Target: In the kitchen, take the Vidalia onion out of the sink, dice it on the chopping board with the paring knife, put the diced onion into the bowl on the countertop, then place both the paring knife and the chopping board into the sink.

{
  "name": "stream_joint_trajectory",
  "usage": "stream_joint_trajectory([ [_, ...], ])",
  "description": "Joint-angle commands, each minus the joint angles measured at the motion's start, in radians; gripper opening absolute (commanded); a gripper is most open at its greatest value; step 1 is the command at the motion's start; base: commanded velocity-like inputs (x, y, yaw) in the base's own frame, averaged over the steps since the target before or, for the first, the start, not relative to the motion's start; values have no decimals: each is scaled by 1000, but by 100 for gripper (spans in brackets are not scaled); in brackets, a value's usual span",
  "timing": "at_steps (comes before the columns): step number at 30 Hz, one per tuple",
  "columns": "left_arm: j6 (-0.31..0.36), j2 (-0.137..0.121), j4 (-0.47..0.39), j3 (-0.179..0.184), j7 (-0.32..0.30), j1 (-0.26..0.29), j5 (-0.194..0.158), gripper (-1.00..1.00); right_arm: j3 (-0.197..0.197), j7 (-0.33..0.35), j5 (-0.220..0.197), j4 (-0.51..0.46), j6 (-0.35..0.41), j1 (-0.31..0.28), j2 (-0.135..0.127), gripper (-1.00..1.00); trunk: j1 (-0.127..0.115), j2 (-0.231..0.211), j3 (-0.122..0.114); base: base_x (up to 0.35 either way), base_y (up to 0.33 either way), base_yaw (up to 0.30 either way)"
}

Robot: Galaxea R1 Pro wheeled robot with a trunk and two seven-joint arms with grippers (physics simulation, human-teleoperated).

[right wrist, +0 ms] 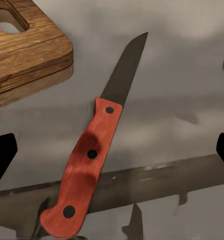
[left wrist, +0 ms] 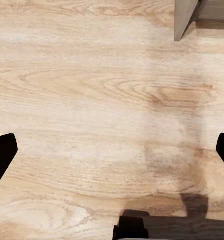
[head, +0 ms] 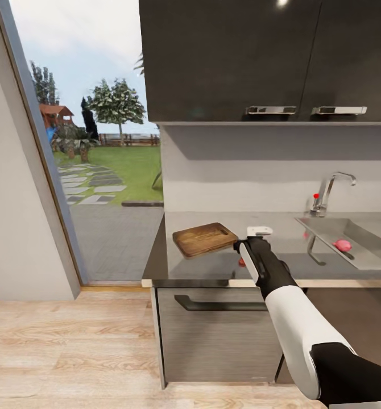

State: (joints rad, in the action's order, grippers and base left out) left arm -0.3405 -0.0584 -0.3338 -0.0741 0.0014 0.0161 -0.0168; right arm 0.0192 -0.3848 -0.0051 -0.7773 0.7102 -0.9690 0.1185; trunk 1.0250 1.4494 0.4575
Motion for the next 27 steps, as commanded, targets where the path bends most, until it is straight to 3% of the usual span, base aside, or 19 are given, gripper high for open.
stream_joint_trajectory([
  [1, -3, 0, 1, -1, 0, 1, -2, 100, 2, 6, -1, 0, 5, -1, 0, 100, 0, 1, 1, 0, 0, 0],
  [6, -3, 0, 1, -1, 0, 1, -2, 100, 1, 52, 2, 2, 5, -1, -2, 100, 0, 1, 1, 0, 0, 0],
  [18, -3, 0, 1, -1, 0, 1, -2, 100, -6, 64, 2, 3, 4, -1, -11, 100, 0, 1, 1, 0, 0, 0],
  [27, -3, 0, 1, -1, 0, 1, -2, 100, -18, 141, 2, 61, -60, -1, -44, 100, 0, 1, 1, 0, 0, 0],
])
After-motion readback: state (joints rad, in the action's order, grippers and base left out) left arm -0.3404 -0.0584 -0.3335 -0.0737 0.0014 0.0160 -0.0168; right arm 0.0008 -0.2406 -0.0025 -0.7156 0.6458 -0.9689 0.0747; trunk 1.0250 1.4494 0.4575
